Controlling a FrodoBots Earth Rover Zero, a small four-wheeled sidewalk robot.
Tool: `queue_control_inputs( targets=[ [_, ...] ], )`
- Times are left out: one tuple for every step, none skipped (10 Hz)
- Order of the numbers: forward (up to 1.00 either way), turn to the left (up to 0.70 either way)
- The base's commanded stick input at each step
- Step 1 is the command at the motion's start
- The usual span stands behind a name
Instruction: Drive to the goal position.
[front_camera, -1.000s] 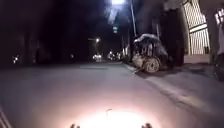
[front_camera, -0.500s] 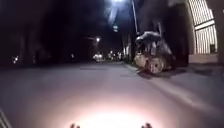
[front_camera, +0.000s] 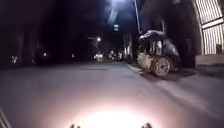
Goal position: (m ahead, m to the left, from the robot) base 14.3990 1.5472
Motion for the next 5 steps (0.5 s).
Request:
queue_control_inputs(
  targets=[
    [0.70,0.00],
    [0.70,0.00],
    [0.70,0.00],
    [0.70,0.00],
    [0.70,0.00]
  ],
)
